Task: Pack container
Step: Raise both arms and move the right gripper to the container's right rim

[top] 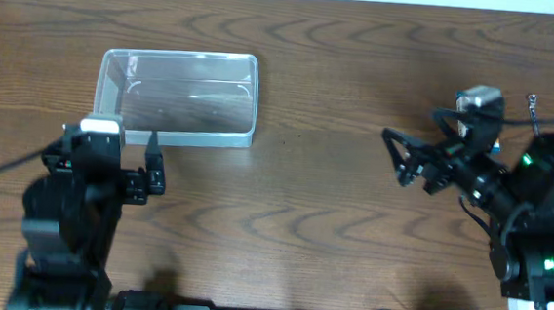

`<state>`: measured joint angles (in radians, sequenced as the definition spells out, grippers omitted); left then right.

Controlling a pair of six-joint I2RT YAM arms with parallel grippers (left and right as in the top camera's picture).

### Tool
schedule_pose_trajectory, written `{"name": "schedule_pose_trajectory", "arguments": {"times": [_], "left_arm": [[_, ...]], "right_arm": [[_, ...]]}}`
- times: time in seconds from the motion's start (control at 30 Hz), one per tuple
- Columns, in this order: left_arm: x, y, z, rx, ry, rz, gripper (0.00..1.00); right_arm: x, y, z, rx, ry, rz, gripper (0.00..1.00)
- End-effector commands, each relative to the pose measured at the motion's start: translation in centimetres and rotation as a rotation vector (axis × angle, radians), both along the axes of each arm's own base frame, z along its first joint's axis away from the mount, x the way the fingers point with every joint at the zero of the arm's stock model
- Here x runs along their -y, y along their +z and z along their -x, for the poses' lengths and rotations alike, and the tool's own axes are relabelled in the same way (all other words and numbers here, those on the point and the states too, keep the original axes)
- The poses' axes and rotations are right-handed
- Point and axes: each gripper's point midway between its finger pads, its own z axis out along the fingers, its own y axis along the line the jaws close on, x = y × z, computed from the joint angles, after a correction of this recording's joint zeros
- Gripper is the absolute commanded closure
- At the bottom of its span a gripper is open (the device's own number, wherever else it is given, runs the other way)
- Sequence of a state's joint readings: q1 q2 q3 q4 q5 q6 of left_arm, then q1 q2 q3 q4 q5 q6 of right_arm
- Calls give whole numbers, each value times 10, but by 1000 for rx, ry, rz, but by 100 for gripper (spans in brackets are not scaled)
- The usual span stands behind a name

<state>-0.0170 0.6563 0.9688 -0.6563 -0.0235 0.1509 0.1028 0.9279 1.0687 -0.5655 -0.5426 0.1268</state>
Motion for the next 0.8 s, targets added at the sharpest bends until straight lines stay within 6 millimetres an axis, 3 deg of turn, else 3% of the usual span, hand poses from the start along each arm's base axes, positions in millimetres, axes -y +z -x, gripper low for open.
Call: {"name": "schedule_pose_trajectory", "arguments": {"times": [0.0,0.17,0.27,0.4,0.57,0.77], "left_arm": [[-19,6,-8,-155,78,-90,2],[-20,9,-21,-369,80,-98,2],[-27,21,-35,-382,119,-75,2],[-54,39,-41,-336,242,-12,2],[-101,43,-27,-325,401,20,2],[-126,35,-15,-333,423,149,2]], "right_arm": [[-9,26,-13,18,-99,101,1],[-56,32,-7,-60,-58,294,1],[-80,21,3,-77,28,402,1],[-96,9,4,-126,45,391,1],[-98,5,-20,-167,-70,308,1],[-129,-18,-53,-258,-77,322,1]]}}
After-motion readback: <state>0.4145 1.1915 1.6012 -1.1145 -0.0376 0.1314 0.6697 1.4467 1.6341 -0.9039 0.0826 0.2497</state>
